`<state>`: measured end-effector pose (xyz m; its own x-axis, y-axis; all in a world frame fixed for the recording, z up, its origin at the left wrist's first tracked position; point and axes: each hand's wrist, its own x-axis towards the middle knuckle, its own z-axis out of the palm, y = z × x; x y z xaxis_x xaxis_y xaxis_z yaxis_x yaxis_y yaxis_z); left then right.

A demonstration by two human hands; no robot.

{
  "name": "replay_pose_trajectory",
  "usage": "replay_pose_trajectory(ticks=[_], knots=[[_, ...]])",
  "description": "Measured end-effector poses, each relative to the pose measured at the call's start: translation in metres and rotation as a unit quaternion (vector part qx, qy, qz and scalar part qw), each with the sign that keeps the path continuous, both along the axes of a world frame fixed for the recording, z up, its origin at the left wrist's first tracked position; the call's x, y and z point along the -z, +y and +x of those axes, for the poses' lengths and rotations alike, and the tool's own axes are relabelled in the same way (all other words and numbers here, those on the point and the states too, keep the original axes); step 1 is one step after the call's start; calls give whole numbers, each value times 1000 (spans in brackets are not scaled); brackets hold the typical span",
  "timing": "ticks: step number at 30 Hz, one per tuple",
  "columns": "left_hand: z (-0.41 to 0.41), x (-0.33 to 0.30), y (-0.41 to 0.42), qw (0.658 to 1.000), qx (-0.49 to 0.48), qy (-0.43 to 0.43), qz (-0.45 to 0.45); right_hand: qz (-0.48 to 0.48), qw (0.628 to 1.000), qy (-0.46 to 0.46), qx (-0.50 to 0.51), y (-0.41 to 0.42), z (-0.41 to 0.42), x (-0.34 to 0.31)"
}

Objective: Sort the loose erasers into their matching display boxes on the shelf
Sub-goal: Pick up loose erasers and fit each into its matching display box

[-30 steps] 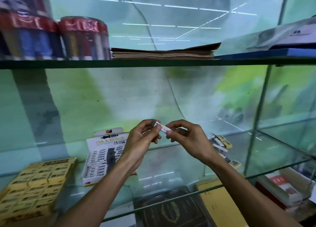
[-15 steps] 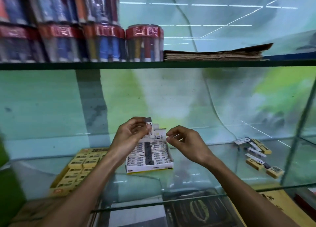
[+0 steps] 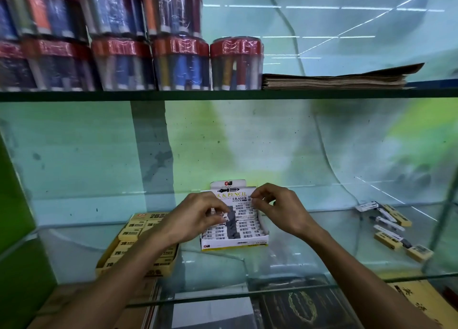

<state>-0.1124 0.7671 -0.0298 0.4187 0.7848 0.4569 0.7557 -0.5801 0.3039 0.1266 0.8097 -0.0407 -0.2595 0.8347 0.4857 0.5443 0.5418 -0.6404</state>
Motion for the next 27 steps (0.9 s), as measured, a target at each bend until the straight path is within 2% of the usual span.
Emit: replay_pose_trajectory(ticks=[3, 17, 22, 27], knots=[[-2, 5, 5, 998, -9, 61, -2, 1, 1000, -4, 2, 1, -1, 1], [3, 12, 11, 996, -41, 77, 22, 8, 1000, -5, 18, 5, 12, 0], [33, 8, 11, 999, 14, 10, 36, 14, 999, -5, 43, 6, 44, -6], [94, 9, 13, 995, 95, -6, 41, 33, 993, -20, 109, 6, 99, -15]])
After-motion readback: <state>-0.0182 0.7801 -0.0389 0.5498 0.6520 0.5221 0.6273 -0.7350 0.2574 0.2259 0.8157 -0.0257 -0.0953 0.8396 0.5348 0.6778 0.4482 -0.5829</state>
